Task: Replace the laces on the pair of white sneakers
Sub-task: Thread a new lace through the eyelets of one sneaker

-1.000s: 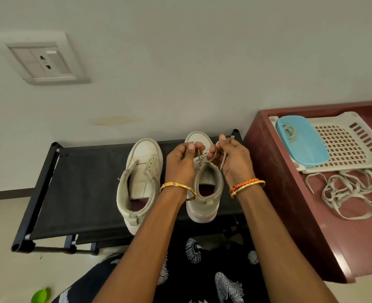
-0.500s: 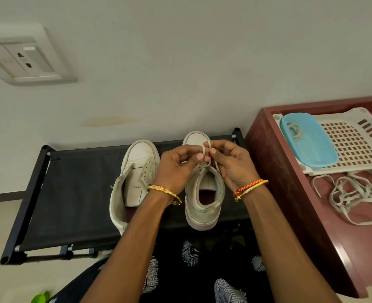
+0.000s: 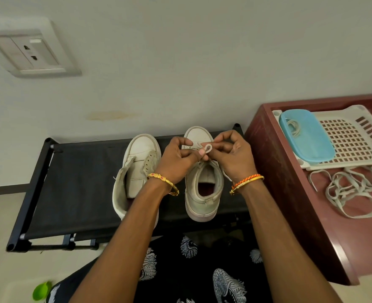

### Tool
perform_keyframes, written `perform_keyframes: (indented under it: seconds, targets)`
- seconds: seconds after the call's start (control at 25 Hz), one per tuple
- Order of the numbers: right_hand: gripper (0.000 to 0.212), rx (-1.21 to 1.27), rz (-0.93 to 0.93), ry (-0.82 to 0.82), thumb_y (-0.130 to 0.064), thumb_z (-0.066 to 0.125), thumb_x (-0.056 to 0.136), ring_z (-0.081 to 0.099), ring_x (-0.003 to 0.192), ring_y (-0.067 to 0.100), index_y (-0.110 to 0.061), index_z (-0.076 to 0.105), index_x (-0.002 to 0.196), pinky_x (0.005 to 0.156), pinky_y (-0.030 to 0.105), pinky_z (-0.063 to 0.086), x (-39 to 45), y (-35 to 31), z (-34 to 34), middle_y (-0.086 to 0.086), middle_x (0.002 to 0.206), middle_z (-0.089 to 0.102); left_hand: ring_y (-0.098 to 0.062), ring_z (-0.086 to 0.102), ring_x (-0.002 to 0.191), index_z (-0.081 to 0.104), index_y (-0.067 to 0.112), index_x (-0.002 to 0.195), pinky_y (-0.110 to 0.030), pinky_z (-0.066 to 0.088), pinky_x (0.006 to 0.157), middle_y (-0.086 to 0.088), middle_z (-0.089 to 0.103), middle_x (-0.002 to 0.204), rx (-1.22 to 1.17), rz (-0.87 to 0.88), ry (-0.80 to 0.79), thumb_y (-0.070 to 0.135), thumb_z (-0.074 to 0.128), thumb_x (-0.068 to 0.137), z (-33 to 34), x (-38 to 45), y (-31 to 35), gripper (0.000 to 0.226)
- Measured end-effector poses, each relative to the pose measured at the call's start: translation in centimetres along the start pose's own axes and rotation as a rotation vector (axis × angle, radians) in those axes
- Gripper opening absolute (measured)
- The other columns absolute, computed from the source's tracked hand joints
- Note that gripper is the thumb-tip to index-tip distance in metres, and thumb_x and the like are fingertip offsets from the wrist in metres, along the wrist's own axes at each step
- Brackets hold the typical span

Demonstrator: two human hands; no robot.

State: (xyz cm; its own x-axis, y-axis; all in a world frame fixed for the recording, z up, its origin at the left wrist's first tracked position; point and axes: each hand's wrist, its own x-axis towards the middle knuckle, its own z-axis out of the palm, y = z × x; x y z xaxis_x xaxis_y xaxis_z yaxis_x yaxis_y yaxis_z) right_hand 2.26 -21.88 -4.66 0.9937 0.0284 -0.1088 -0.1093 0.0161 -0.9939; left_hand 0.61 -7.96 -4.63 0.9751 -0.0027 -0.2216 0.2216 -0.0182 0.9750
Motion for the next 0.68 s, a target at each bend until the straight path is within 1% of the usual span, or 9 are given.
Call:
perform_keyframes:
  seconds: [0.08, 0.2, 0.28, 0.36, 0.44, 0.48, 0.56, 0.6, 0.68]
  targets:
    - [0.032, -0.008, -0.015, -0.077, 0.003, 0.074, 0.073, 0.071, 0.078, 0.016, -0.015, 0.051, 0.088, 0.076, 0.031, 0.057, 0.0, 0.0, -0.2, 0.001, 0.078, 0.072, -0.007, 0.068, 0.079, 0.053, 0.021, 0.101, -0.027, 0.051, 0.089, 0.004, 0.072, 0.073, -0.012, -0.044, -0.003, 0.010, 0.065, 0.085, -0.4, 0.2, -0.1, 0.023]
    - [0.032, -0.073, -0.074, -0.166, 0.006, 0.069, 0.077, 0.071, 0.082, 0.015, -0.015, 0.054, 0.096, 0.079, 0.027, 0.056, 0.0, 0.0, -0.6, 0.000, 0.082, 0.073, -0.010, 0.069, 0.084, 0.064, 0.018, 0.106, -0.023, 0.052, 0.089, -0.004, 0.072, 0.086, 0.016, 0.005, -0.087, 0.007, 0.064, 0.085, -0.7, 0.1, 0.0, 0.024]
    - [0.029, -0.113, -0.103, -0.228, 0.008, 0.066, 0.079, 0.070, 0.085, 0.013, -0.010, 0.058, 0.100, 0.079, 0.024, 0.055, 0.1, 0.0, -0.9, 0.003, 0.088, 0.072, -0.009, 0.069, 0.082, 0.067, 0.013, 0.105, -0.021, 0.053, 0.087, -0.002, 0.072, 0.084, 0.014, 0.013, -0.075, 0.005, 0.065, 0.083, -0.7, 0.1, 0.0, 0.023]
    - [0.026, -0.153, -0.128, -0.275, 0.009, 0.064, 0.080, 0.069, 0.088, 0.011, -0.005, 0.062, 0.102, 0.079, 0.022, 0.055, 0.2, -0.1, -1.2, 0.004, 0.093, 0.070, -0.012, 0.069, 0.086, 0.069, 0.011, 0.103, -0.025, 0.051, 0.091, 0.000, 0.072, 0.083, 0.001, -0.020, -0.029, 0.005, 0.067, 0.082, -0.7, 0.2, 0.0, 0.022]
    - [0.026, -0.164, -0.146, -0.283, 0.010, 0.064, 0.080, 0.069, 0.090, 0.012, -0.007, 0.065, 0.099, 0.079, 0.022, 0.054, 0.3, 0.0, -1.4, 0.008, 0.098, 0.067, -0.012, 0.067, 0.092, 0.070, 0.009, 0.102, -0.027, 0.048, 0.094, 0.001, 0.072, 0.082, 0.023, -0.050, 0.012, 0.008, 0.067, 0.083, -0.7, 0.3, -0.1, 0.020]
    - [0.026, -0.168, -0.151, -0.278, 0.009, 0.064, 0.080, 0.069, 0.091, 0.014, -0.008, 0.066, 0.099, 0.080, 0.022, 0.054, 0.4, 0.0, -1.6, 0.010, 0.101, 0.066, -0.010, 0.067, 0.090, 0.071, 0.009, 0.100, -0.025, 0.048, 0.092, 0.002, 0.072, 0.079, 0.023, -0.064, 0.016, 0.009, 0.067, 0.083, -0.7, 0.4, -0.1, 0.018]
    - [0.025, -0.154, -0.143, -0.287, 0.009, 0.064, 0.080, 0.069, 0.089, 0.015, -0.005, 0.066, 0.100, 0.081, 0.022, 0.054, 0.5, 0.0, -1.8, 0.013, 0.101, 0.066, -0.007, 0.065, 0.082, 0.072, 0.012, 0.095, -0.022, 0.049, 0.082, 0.005, 0.072, 0.073, -0.027, -0.110, 0.004, 0.010, 0.067, 0.083, -0.7, 0.4, 0.0, 0.013]
    - [0.024, -0.138, -0.126, -0.300, 0.008, 0.064, 0.080, 0.070, 0.087, 0.016, -0.003, 0.066, 0.101, 0.081, 0.023, 0.054, 0.5, 0.0, -1.8, 0.015, 0.099, 0.067, -0.007, 0.064, 0.079, 0.073, 0.014, 0.092, -0.022, 0.048, 0.077, 0.005, 0.072, 0.071, -0.064, -0.146, 0.006, 0.010, 0.068, 0.083, -0.7, 0.4, 0.0, 0.011]
    - [0.022, -0.138, -0.113, -0.314, 0.006, 0.065, 0.080, 0.070, 0.086, 0.018, -0.001, 0.066, 0.101, 0.081, 0.026, 0.055, 0.5, 0.0, -1.8, 0.016, 0.096, 0.069, -0.013, 0.062, 0.081, 0.073, 0.015, 0.088, -0.025, 0.048, 0.075, 0.002, 0.071, 0.074, -0.122, -0.224, 0.025, 0.011, 0.068, 0.082, -0.7, 0.6, -0.1, 0.009]
